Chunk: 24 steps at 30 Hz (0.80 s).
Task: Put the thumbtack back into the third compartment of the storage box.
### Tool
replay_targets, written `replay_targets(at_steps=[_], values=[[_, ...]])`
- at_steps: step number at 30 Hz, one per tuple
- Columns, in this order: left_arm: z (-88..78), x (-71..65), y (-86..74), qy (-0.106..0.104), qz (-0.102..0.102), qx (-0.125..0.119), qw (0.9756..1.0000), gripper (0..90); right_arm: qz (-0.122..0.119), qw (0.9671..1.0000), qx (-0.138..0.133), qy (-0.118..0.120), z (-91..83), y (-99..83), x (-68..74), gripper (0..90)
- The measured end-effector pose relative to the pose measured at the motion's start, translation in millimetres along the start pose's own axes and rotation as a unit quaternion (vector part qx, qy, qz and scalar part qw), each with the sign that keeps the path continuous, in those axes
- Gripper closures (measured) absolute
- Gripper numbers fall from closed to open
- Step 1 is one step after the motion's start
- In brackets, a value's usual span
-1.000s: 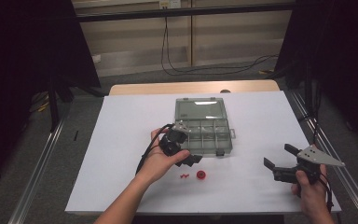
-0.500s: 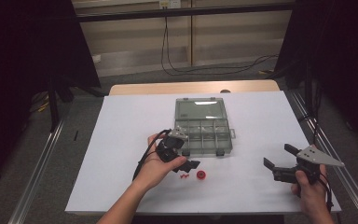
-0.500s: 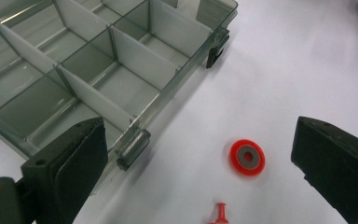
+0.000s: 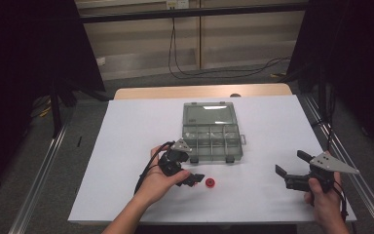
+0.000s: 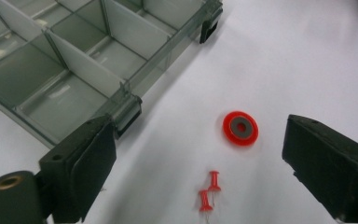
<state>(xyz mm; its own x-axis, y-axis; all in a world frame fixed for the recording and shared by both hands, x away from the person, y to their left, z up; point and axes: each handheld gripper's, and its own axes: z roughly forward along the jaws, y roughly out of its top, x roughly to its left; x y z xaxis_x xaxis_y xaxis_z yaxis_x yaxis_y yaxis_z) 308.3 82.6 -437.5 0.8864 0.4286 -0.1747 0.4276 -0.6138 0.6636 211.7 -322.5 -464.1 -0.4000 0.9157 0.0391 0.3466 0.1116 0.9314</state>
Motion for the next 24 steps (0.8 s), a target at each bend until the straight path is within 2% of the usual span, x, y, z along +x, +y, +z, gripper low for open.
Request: replay_targets(at_steps=[3, 7, 8, 9, 11, 12, 13, 14, 15, 16, 17, 20, 24], values=[[-0.2, -0.8, -4.2, 0.004, 0.006, 0.009, 0.9999, 14.7, -0.001, 1.0000, 0.000, 0.000, 0.1, -0.1, -0.1, 3.1], [1.3, 0.1, -10.8, 0.000, 0.002, 0.014, 0.9999, 19.7, -0.001, 1.0000, 0.001, 0.000, 0.1, -0.3, -0.1, 3.2], [2.1, -0.9, -12.5, 0.001, -0.005, 0.015, 0.9999, 21.0, -0.002, 1.0000, 0.001, 0.000, 0.2, -0.2, -0.2, 3.2], [2.2, 0.4, -13.8, -0.003, 0.002, 0.016, 0.9999, 22.6, -0.002, 1.0000, 0.001, 0.001, 0.2, -0.2, 0.0, 3.2], [2.7, -0.4, -16.4, -0.002, -0.003, 0.020, 0.9998, 26.0, -0.002, 1.0000, 0.002, 0.002, 0.1, -0.1, 0.5, 3.2], [3.4, -0.5, -17.8, 0.004, 0.000, 0.019, 0.9998, 27.9, -0.001, 1.0000, 0.002, 0.002, 0.2, -0.1, 0.5, 3.2], [3.1, -0.5, -18.9, 0.001, -0.005, 0.021, 0.9998, 29.9, 0.000, 1.0000, 0.003, 0.001, 0.2, -0.2, 0.5, 3.2], [3.8, -0.8, -19.7, 0.011, -0.006, 0.019, 0.9997, 32.3, -0.001, 1.0000, 0.002, 0.001, 0.4, -0.3, 0.4, 3.2], [3.3, -0.3, -20.3, 0.012, -0.007, 0.026, 0.9996, 35.1, -0.001, 1.0000, 0.002, 0.001, 0.4, -0.3, 0.3, 3.2], [2.5, 2.3, -20.8, 0.009, 0.005, 0.034, 0.9994, 37.5, -0.001, 1.0000, 0.002, 0.000, 0.5, -0.4, 0.2, 3.2], [3.8, 0.3, -21.8, 0.012, -0.015, 0.025, 0.9995, 40.1, 0.000, 1.0000, 0.003, 0.001, 0.5, -0.4, 0.2, 3.2], [4.1, 0.8, -23.4, 0.015, -0.009, 0.030, 0.9994, 47.4, -0.001, 1.0000, 0.003, 0.000, 0.6, -0.5, 0.2, 3.2], [6.8, -1.1, -24.8, 0.007, -0.006, 0.035, 0.9994, 55.7, -0.001, 1.0000, 0.003, 0.000, 0.5, -0.5, 0.2, 3.2]])
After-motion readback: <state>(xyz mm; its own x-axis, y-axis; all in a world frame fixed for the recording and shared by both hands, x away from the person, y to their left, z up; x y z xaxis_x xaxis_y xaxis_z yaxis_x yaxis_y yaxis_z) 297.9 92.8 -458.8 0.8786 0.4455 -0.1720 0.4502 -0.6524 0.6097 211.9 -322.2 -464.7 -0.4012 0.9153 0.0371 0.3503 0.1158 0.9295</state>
